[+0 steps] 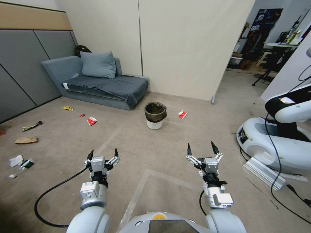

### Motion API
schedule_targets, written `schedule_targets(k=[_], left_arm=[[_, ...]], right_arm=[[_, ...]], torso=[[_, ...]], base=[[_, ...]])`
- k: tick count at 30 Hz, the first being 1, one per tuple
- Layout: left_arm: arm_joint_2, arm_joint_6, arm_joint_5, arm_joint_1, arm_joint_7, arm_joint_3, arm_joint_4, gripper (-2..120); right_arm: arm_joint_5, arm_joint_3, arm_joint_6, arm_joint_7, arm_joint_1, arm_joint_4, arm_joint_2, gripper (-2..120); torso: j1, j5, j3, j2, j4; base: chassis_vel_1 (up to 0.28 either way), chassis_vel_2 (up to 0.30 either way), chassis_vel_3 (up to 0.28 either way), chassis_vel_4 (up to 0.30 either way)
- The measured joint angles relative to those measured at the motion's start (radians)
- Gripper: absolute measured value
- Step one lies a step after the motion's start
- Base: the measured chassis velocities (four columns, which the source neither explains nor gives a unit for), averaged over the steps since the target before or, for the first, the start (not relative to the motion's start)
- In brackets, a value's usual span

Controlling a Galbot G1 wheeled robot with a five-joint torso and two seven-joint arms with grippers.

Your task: Pick up the trash bin, then pick up the garbage from the floor and place it into the trash bin.

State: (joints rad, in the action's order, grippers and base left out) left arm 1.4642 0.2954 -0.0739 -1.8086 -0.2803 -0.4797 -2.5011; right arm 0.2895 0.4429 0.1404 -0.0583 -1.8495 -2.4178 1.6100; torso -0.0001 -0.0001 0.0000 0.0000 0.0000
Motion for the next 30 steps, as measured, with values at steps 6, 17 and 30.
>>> schedule_targets(k=[6,17,30], left_arm=[[0.002,-0.001,-0.011,0.001,0.003,0.004,0.001,100],[0.003,-0.001,-0.018,0.001,0.004,0.005,0.001,100],[0.003,-0.002,-0.024,0.001,0.005,0.009,0.001,100]], right_arm=[[-0.005,0.004,0.002,0.002,0.003,0.004,-0.001,100],[-0.005,0.004,0.002,0.002,0.003,0.004,-0.001,100],[-0.005,0.005,0.003,0.003,0.003,0.004,-0.002,100]], torso=[[0.0,0.0,0.0,0.0,0.0],[0.0,0.0,0.0,0.0,0.0001],[0.0,0.0,0.0,0.0,0.0]], base=[[-0.144,0.145,0.147,-0.147],[-0.114,0.12,0.115,-0.116],[-0.144,0.143,0.147,-0.137]])
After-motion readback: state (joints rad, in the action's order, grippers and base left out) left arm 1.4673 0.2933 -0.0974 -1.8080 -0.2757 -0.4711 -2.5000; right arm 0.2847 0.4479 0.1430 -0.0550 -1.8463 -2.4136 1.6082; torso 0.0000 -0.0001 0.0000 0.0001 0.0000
